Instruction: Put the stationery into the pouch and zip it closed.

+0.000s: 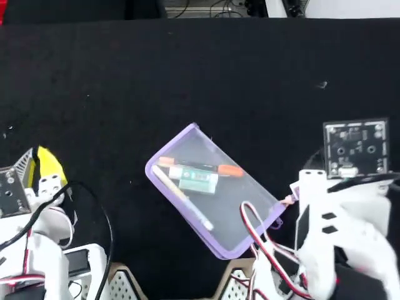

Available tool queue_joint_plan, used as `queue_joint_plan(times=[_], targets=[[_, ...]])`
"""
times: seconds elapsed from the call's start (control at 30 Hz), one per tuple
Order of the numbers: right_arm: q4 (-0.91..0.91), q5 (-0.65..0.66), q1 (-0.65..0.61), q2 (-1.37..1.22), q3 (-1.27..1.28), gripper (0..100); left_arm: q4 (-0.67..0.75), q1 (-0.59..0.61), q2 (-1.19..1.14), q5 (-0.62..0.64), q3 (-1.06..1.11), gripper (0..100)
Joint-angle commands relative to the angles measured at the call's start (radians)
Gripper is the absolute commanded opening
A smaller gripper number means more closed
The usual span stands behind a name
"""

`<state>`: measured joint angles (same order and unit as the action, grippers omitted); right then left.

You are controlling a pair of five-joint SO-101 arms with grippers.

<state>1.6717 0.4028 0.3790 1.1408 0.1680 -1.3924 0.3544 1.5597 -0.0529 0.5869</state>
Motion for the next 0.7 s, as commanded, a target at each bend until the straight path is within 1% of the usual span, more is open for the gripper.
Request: queue_joint_plan(times=[0.0, 0.2, 0.37, 0.6, 0.67], targets=[[-0.061, -0.002, 0.021, 0.104, 0.143, 4.6, -0.049, 0.022, -0.017, 0.003, 0.002, 4], [-0.143, -0.002, 0.015, 0.303, 0.423, 4.7, -0.046, 0.022, -0.017, 0.003, 0.219, 4], [-0.192, -0.002, 0.015, 0.475, 0.616, 4.7, -0.018, 0.03, -0.017, 0.003, 0.34, 4], [-0.229, -0.002, 0.034, 0.746, 0.754, 4.7, -0.017, 0.031, -0.017, 0.003, 0.516, 4], [-0.249, -0.002, 0.06, 0.76, 0.78, 4.7, -0.017, 0.031, -0.017, 0.003, 0.545, 4]])
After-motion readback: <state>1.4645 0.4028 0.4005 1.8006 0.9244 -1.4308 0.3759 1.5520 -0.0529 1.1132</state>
